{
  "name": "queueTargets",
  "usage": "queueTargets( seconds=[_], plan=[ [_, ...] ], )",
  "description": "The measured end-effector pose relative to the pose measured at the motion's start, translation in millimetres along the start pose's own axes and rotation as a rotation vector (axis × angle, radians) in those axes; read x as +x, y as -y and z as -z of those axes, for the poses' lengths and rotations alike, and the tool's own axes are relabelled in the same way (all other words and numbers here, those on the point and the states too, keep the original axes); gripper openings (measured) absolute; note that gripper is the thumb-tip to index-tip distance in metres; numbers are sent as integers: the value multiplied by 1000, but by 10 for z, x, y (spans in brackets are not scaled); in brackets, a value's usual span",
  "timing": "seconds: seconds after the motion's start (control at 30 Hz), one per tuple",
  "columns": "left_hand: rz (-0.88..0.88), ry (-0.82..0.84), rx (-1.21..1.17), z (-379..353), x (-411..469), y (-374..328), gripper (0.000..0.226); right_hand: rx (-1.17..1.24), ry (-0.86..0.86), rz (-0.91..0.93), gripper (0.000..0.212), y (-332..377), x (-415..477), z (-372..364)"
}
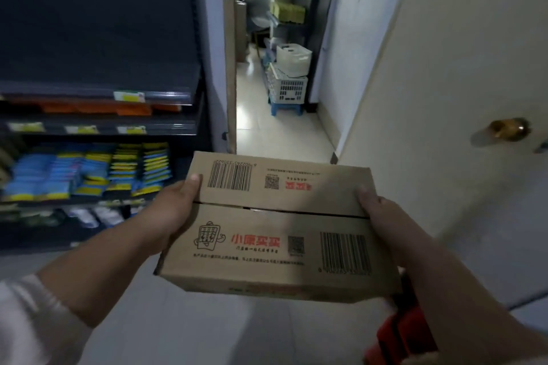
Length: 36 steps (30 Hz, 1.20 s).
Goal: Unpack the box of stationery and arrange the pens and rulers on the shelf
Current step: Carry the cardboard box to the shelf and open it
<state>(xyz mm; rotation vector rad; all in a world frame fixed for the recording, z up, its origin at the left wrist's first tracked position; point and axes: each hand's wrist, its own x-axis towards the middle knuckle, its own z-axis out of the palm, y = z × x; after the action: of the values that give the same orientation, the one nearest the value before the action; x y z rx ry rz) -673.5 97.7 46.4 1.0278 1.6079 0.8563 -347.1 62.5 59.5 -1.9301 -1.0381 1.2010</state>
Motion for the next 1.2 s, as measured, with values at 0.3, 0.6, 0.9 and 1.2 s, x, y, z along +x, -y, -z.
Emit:
queueTargets(
  seconds=[0.3,0.6,0.9,1.2],
  plan=[
    [44,-324,-58,1881,-204,378,41,-126,278,182,50,978,95,-1849],
    [179,-619,-213,3065,-374,686,43,-270,536,266,110,1724,503,-3518],
    [301,-866,-346,3853,7,679,39,-434,754,346,56,2725,846,-5051],
    [352,-1084,-469,4575,220,713,43,-509,984,471,55,3517,931,-6499]
  ],
)
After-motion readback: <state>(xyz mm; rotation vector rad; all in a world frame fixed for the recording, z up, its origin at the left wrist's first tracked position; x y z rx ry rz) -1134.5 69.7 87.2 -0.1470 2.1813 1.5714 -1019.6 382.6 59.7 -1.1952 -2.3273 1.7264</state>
